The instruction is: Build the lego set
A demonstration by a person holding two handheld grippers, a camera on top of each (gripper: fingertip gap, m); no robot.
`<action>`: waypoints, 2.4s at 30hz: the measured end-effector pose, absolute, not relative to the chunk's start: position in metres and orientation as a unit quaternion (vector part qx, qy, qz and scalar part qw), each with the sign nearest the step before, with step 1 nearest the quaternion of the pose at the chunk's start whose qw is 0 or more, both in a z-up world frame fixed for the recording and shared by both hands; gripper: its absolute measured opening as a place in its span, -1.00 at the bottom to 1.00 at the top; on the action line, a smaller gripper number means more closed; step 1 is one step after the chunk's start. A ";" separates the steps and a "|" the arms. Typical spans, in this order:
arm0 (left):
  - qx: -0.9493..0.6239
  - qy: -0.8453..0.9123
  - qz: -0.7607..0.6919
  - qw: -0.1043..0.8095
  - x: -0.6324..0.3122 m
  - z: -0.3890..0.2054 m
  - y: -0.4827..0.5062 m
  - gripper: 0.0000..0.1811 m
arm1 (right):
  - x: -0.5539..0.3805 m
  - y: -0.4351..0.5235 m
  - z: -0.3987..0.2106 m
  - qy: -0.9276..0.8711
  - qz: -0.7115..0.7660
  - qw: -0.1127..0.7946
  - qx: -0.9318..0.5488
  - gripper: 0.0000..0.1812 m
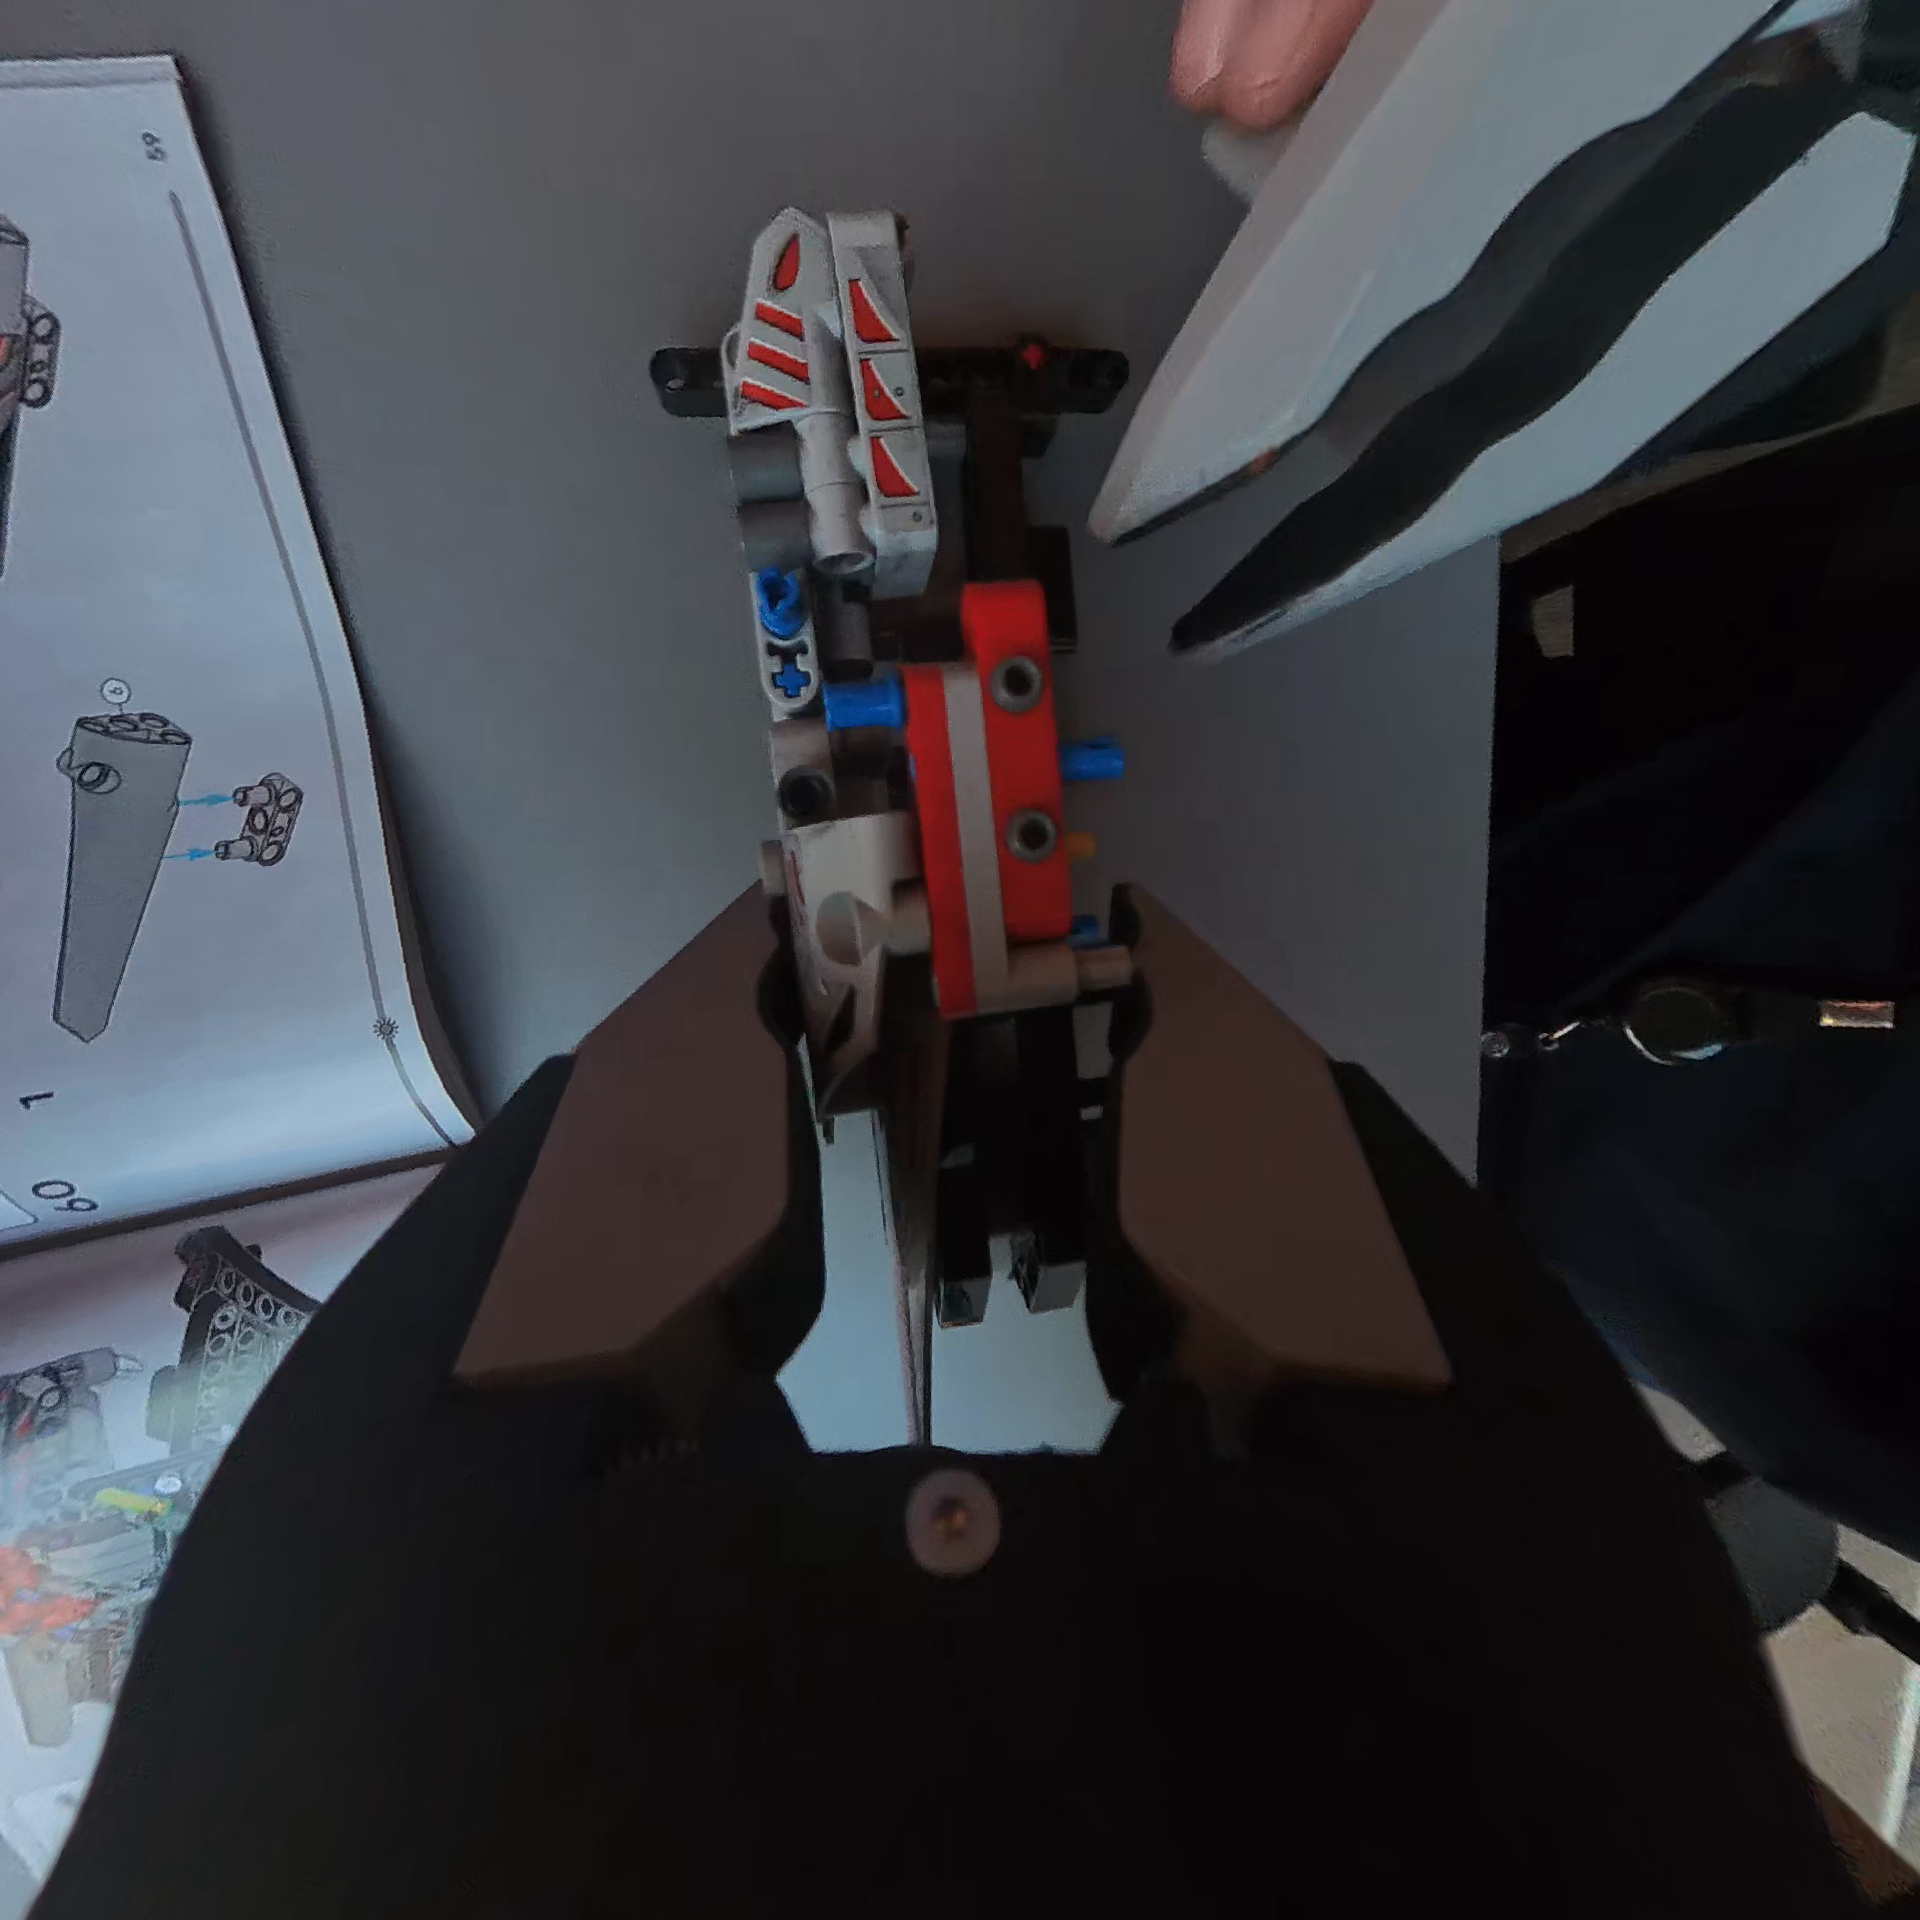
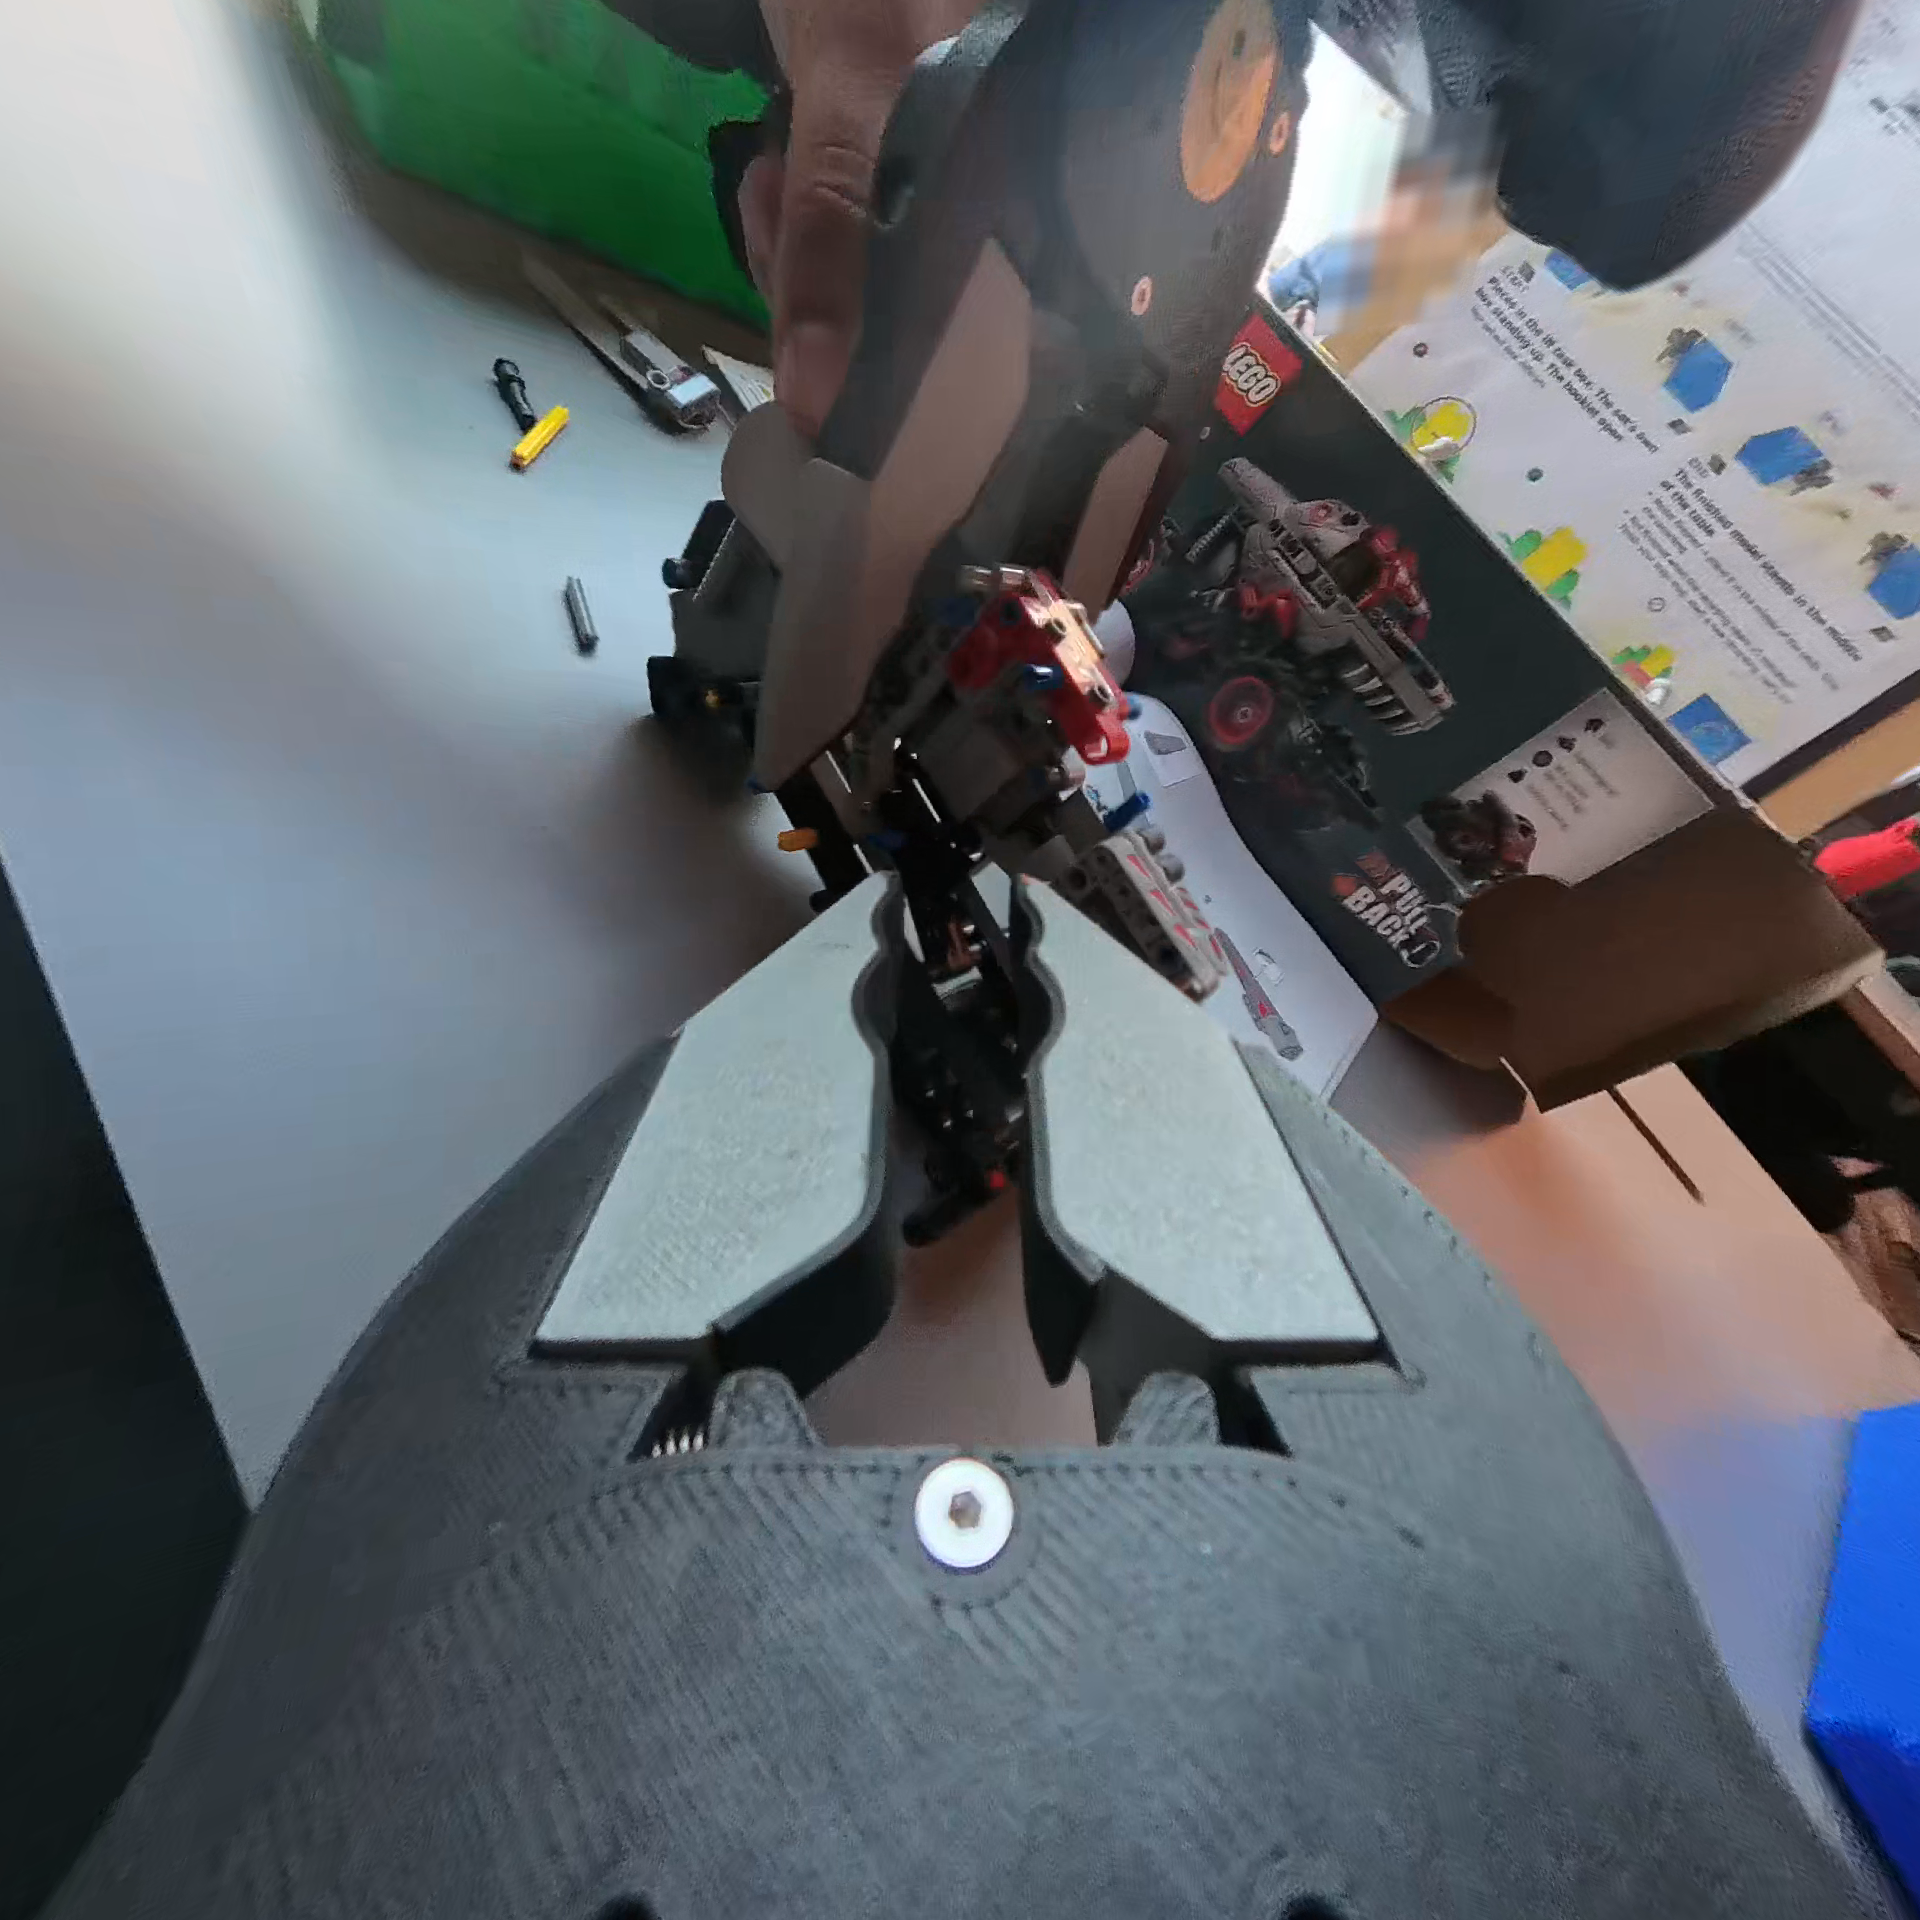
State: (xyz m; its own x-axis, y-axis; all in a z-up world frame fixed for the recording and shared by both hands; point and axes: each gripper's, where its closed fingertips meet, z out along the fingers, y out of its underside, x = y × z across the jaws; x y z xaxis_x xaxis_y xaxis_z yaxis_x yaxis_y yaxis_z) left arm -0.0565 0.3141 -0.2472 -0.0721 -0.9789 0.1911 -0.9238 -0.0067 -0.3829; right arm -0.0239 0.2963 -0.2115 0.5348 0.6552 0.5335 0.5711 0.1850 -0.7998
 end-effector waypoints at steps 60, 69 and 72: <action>-0.622 0.750 -0.219 0.041 -0.077 -0.251 0.303 -0.42 | -0.063 0.300 -0.238 -0.612 0.007 0.562 -0.557 -0.98; -0.630 0.744 -0.219 0.046 -0.081 -0.250 0.305 -0.42 | -0.058 0.302 -0.213 -0.561 0.047 0.616 -0.550 -1.00; -0.642 0.730 -0.231 0.035 -0.079 -0.249 0.305 -0.42 | -0.054 0.296 -0.209 -0.541 0.056 0.616 -0.569 -1.00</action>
